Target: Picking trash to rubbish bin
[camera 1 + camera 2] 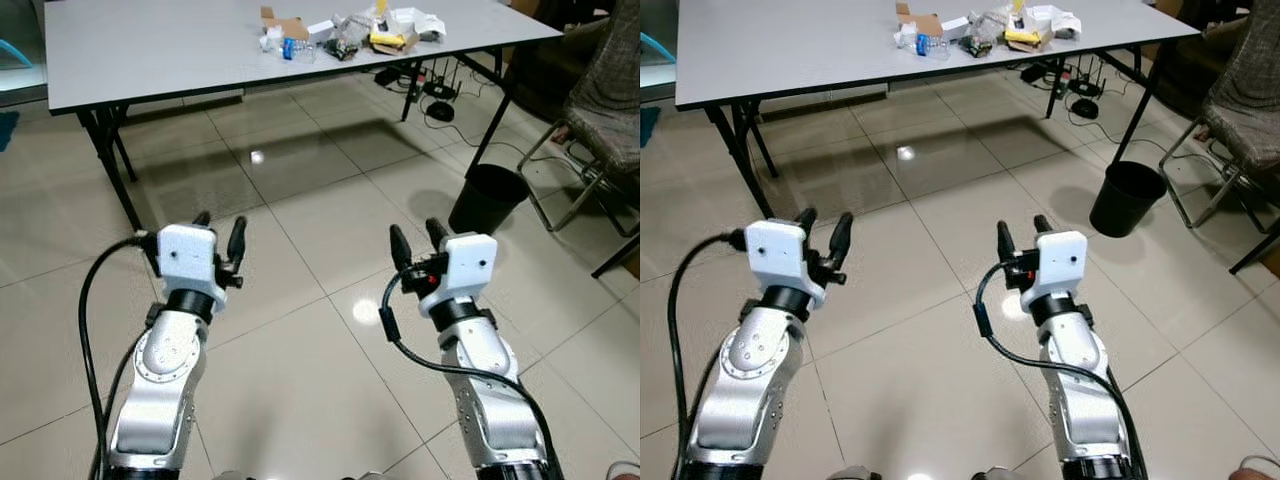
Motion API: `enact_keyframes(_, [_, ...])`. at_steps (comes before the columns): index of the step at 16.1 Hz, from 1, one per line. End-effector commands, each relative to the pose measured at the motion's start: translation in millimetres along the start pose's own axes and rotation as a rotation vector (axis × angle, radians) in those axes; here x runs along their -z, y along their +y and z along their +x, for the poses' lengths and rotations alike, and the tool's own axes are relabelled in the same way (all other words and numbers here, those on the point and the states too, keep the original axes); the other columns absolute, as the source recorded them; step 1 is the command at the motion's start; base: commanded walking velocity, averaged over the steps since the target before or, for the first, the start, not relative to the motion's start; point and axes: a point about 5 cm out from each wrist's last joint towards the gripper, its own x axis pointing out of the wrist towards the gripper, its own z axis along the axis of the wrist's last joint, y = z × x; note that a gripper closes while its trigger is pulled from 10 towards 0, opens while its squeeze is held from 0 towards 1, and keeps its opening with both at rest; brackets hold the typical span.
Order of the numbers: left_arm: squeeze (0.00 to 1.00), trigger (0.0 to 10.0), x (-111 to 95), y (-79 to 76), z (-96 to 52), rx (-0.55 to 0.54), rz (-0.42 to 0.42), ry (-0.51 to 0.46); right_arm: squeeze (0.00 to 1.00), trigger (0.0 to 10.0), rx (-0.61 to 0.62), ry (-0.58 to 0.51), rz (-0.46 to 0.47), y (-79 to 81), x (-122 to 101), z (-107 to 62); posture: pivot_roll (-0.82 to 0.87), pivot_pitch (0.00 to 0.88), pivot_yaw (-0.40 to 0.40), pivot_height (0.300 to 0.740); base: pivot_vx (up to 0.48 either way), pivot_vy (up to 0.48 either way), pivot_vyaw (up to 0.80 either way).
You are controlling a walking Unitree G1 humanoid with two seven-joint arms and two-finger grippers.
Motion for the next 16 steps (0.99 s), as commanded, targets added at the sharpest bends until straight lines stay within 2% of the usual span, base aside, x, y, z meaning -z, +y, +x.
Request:
enact_keyframes(1, [0.0,10.0,-3,-4.0,1.6,0.021,0.097,-0.02,0.0,10.0,0.003,0.005,-0.031,-3.7,3,-1.6,-0.01,0.053,-0.066,0.74,0.0,0.0,0.0])
enact_keyframes(6, [0.0,10.0,-5,-1.6,4.2,0.0,0.091,-0.029,0.0,10.0,0.017,-0.02,-0.046,-4.5,0,1.2,-0.01,0.045,-0.069,0.74,0.0,0.0,0.0])
enact_keyframes(9, [0.0,10.0,-9,-4.4,6.9,0.015,0.083,-0.044,0.0,10.0,0.039,0.001,-0.042,-5.8,-1,4.9,-0.01,0.042,-0.068,0.74,0.0,0.0,0.0])
enact_keyframes(11, [0.0,10.0,-15,-5.7,11.7,0.003,0.023,-0.042,0.0,10.0,0.069,0.022,-0.041,-9.1,-3,9.6,-0.01,0.036,-0.073,0.74,0.364,0.0,0.0])
enact_keyframes(14, [0.0,10.0,-14,-3.9,14.1,-0.002,0.004,-0.019,0.0,10.0,0.126,0.054,-0.002,-15.4,-2,12.5,-0.01,0.023,-0.079,0.74,0.394,0.0,0.0])
enact_keyframes(16, [0.0,10.0,-13,-2.6,15.1,-0.006,-0.005,-0.01,0.0,10.0,0.204,0.066,-0.066,-24.0,-3,17.7,0.0,0.008,-0.081,0.74,0.414,0.0,0.0])
